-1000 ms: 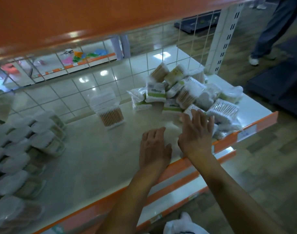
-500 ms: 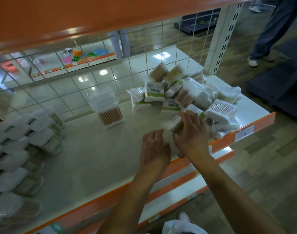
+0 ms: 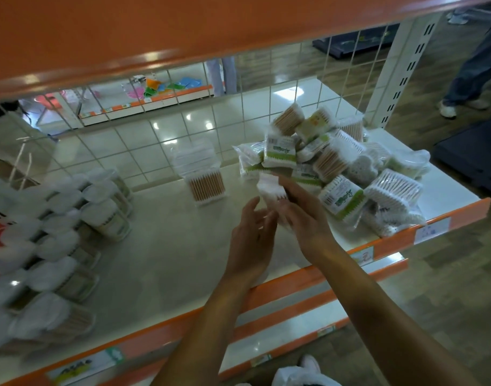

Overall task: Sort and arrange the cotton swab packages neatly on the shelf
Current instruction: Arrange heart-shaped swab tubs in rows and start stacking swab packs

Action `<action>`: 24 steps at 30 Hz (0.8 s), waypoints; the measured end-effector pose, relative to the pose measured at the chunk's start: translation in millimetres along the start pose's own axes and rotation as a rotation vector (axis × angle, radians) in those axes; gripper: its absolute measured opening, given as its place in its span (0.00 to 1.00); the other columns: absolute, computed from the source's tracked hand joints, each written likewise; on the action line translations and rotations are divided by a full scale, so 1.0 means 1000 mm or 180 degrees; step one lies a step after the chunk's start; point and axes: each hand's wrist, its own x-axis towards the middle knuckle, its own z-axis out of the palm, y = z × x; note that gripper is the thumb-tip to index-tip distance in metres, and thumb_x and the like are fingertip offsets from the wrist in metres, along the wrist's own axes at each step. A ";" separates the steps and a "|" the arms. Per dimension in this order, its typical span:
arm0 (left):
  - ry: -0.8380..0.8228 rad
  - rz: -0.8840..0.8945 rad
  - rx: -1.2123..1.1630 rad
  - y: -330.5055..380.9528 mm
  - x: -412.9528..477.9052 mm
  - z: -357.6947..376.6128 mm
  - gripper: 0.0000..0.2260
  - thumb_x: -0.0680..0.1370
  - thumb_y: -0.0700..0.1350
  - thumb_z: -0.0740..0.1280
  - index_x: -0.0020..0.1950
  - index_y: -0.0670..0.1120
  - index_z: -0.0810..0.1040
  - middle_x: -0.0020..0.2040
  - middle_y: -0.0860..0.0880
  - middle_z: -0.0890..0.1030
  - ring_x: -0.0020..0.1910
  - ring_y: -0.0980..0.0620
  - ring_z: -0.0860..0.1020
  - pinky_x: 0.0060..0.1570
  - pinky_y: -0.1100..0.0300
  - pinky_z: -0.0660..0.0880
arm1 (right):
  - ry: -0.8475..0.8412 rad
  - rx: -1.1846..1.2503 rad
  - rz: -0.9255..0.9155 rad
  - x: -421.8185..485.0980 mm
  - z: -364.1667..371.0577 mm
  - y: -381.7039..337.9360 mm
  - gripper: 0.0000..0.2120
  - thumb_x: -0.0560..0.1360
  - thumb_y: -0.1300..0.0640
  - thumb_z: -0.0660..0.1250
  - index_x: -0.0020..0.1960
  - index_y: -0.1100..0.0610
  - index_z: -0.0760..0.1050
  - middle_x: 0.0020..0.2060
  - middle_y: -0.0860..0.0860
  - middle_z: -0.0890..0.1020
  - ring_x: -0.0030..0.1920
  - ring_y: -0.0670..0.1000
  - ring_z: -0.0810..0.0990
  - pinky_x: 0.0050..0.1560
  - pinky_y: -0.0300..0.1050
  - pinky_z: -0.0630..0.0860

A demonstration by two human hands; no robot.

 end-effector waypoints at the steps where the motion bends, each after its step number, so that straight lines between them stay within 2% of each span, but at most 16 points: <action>1: 0.0062 0.0035 -0.0086 0.000 0.000 -0.001 0.17 0.80 0.53 0.59 0.69 0.52 0.67 0.55 0.58 0.80 0.52 0.65 0.76 0.45 0.77 0.67 | -0.0029 0.0255 0.0033 0.001 0.002 -0.001 0.17 0.73 0.59 0.59 0.60 0.53 0.76 0.49 0.49 0.82 0.51 0.49 0.80 0.48 0.42 0.76; 4: 0.0353 0.0049 -0.0296 -0.006 0.003 -0.006 0.11 0.79 0.49 0.64 0.61 0.53 0.73 0.49 0.58 0.82 0.49 0.63 0.79 0.49 0.64 0.74 | -0.0014 0.0665 0.0204 0.005 0.008 -0.003 0.18 0.73 0.58 0.56 0.51 0.43 0.81 0.47 0.47 0.83 0.52 0.49 0.80 0.50 0.44 0.76; 6: 0.0535 0.0018 -0.0345 -0.011 0.006 -0.010 0.10 0.77 0.47 0.67 0.58 0.52 0.74 0.48 0.55 0.83 0.47 0.61 0.80 0.49 0.61 0.76 | -0.0016 0.0718 0.0211 0.008 0.011 -0.001 0.19 0.74 0.59 0.56 0.51 0.43 0.81 0.49 0.47 0.83 0.53 0.49 0.80 0.51 0.44 0.77; 8: 0.0677 -0.0049 -0.0392 -0.014 0.008 -0.015 0.13 0.76 0.46 0.69 0.60 0.49 0.75 0.49 0.55 0.83 0.46 0.62 0.80 0.46 0.67 0.75 | 0.0094 0.0549 0.0143 0.010 0.015 0.001 0.17 0.75 0.59 0.55 0.53 0.47 0.80 0.48 0.49 0.83 0.51 0.50 0.80 0.49 0.44 0.77; 10: 0.0813 -0.0052 -0.0349 -0.016 0.008 -0.022 0.14 0.75 0.45 0.70 0.60 0.49 0.75 0.48 0.56 0.82 0.44 0.67 0.79 0.42 0.76 0.71 | 0.0277 0.0128 0.0048 0.015 0.018 0.007 0.15 0.76 0.58 0.55 0.55 0.51 0.79 0.47 0.51 0.83 0.49 0.52 0.80 0.48 0.51 0.76; 13: 0.1038 0.0066 -0.0188 -0.022 0.007 -0.031 0.14 0.75 0.42 0.71 0.58 0.51 0.74 0.47 0.59 0.79 0.42 0.73 0.77 0.41 0.78 0.70 | 0.0372 -0.0689 0.0012 0.023 0.022 0.020 0.13 0.77 0.56 0.57 0.54 0.54 0.79 0.44 0.50 0.82 0.46 0.52 0.80 0.47 0.56 0.76; 15: 0.1141 0.0061 -0.0159 -0.026 0.007 -0.035 0.14 0.75 0.41 0.71 0.58 0.52 0.74 0.47 0.62 0.78 0.43 0.74 0.76 0.40 0.79 0.69 | 0.0203 -0.1050 0.0004 0.027 0.026 0.026 0.11 0.78 0.58 0.58 0.55 0.55 0.78 0.45 0.49 0.82 0.46 0.49 0.80 0.47 0.52 0.78; 17: 0.1296 0.0073 -0.0066 -0.032 0.008 -0.039 0.14 0.75 0.40 0.70 0.58 0.50 0.75 0.48 0.59 0.79 0.43 0.70 0.77 0.41 0.78 0.70 | 0.0043 -0.1302 -0.0071 0.029 0.033 0.029 0.11 0.79 0.59 0.59 0.58 0.54 0.77 0.49 0.48 0.82 0.49 0.44 0.80 0.49 0.39 0.77; 19: 0.1474 0.0160 0.0146 -0.042 0.012 -0.044 0.14 0.74 0.39 0.70 0.59 0.46 0.75 0.51 0.52 0.81 0.46 0.62 0.79 0.45 0.71 0.75 | -0.0074 -0.1408 -0.0097 0.030 0.041 0.032 0.12 0.79 0.58 0.60 0.60 0.54 0.76 0.52 0.47 0.81 0.50 0.43 0.79 0.49 0.30 0.75; 20: 0.1540 0.0193 0.0271 -0.048 0.015 -0.046 0.14 0.74 0.40 0.70 0.59 0.45 0.76 0.53 0.50 0.81 0.48 0.57 0.80 0.48 0.64 0.77 | -0.0140 -0.1424 -0.0074 0.031 0.046 0.035 0.12 0.79 0.57 0.61 0.61 0.53 0.75 0.52 0.47 0.81 0.51 0.44 0.79 0.50 0.30 0.75; 22: 0.1611 0.0179 0.0494 -0.057 0.019 -0.052 0.14 0.74 0.42 0.71 0.59 0.44 0.76 0.53 0.48 0.82 0.49 0.52 0.80 0.49 0.54 0.78 | -0.0236 -0.1498 -0.0010 0.035 0.056 0.041 0.13 0.77 0.57 0.63 0.62 0.52 0.73 0.53 0.50 0.80 0.52 0.47 0.79 0.52 0.38 0.77; 24: 0.1619 0.0074 0.0571 -0.062 0.023 -0.057 0.14 0.74 0.44 0.70 0.58 0.44 0.77 0.52 0.49 0.82 0.48 0.52 0.80 0.49 0.53 0.78 | -0.0319 -0.1534 0.0126 0.039 0.066 0.044 0.17 0.75 0.56 0.65 0.63 0.52 0.70 0.54 0.52 0.78 0.53 0.49 0.78 0.52 0.43 0.76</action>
